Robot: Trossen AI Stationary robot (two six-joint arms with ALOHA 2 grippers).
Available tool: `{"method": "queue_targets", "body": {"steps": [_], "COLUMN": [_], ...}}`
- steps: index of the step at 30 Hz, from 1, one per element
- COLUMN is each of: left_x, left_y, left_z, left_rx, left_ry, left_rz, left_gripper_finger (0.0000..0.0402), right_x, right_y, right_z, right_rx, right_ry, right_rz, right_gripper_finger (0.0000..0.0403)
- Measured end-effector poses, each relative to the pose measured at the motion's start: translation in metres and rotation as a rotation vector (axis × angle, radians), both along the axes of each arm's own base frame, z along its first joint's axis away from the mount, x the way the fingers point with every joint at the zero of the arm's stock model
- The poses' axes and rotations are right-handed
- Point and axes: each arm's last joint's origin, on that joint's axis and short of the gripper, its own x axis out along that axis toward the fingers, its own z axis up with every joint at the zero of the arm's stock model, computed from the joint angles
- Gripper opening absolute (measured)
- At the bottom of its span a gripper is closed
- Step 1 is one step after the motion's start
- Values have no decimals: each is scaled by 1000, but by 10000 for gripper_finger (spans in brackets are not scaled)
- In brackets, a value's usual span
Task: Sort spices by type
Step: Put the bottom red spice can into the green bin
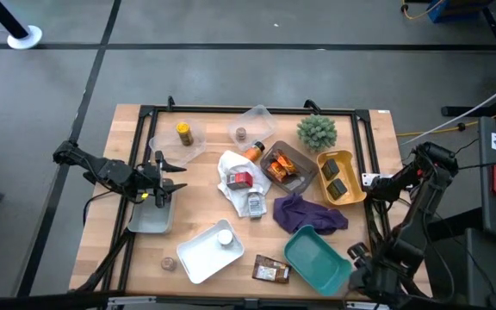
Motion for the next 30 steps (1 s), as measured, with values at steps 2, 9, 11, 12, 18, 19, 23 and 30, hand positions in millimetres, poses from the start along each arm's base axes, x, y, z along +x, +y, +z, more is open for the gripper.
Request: {"method": "queue_targets", "body": {"steps": [2, 9, 11, 12, 18, 19, 23, 30], "left_x": [0, 0, 0, 0, 0, 0, 0, 0], "left_y": [0, 0, 0, 0, 0, 0, 0, 0], "left_z": [0, 0, 0, 0, 0, 0, 0, 0], "left_rx": [3, 5, 2, 1, 1, 2, 1, 1], "left_ry": [1, 2, 1, 1, 1, 2, 2, 1], "left_rz": [0, 0, 0, 0, 0, 0, 0, 0], "left_gripper_finger": [224, 224, 224, 224, 224, 224, 224, 224], "right_x": [-1, -2, -2, -2, -1, -1, 0, -1], "right_y": [0, 1, 0, 0, 0, 0, 1, 0], "right_z": [0, 0, 0, 0, 0, 0, 0, 0], "right_rx": [0, 8, 7, 5, -2, -3, 5, 9], "right_ry": [0, 16, 22, 23, -3, -7, -7, -4], "right_rz": [7, 16, 12, 11, 2, 1, 5, 53], "right_gripper_finger": [205, 205, 205, 205, 205, 205, 205, 205]}}
